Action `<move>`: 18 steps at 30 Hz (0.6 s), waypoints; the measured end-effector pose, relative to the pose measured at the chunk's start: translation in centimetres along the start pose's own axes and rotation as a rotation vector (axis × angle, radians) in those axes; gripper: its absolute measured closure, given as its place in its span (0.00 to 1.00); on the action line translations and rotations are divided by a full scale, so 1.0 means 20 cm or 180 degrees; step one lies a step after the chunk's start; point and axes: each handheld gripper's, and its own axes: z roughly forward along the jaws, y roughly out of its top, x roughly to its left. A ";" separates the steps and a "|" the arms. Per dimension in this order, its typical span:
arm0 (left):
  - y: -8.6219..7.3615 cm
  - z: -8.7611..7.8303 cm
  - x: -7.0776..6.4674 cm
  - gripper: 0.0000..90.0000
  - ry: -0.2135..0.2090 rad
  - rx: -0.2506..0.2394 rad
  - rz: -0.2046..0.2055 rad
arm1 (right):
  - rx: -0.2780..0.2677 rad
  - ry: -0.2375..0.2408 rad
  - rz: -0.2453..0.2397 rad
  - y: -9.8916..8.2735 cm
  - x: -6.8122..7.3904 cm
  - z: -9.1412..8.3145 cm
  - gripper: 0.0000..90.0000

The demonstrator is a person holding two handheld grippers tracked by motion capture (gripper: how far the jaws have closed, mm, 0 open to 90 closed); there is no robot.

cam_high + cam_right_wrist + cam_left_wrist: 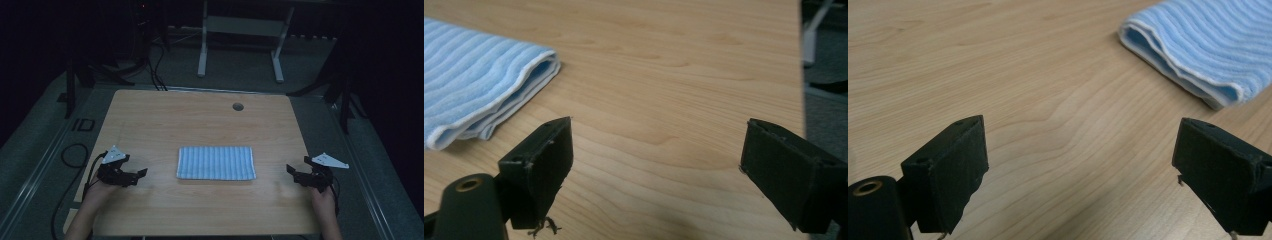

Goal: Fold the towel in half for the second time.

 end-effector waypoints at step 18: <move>-0.11 -0.10 0.07 0.09 0.0617 -0.0587 -0.0520 | -0.0328 -0.0314 0.0554 -0.11 -0.08 -0.04 0.15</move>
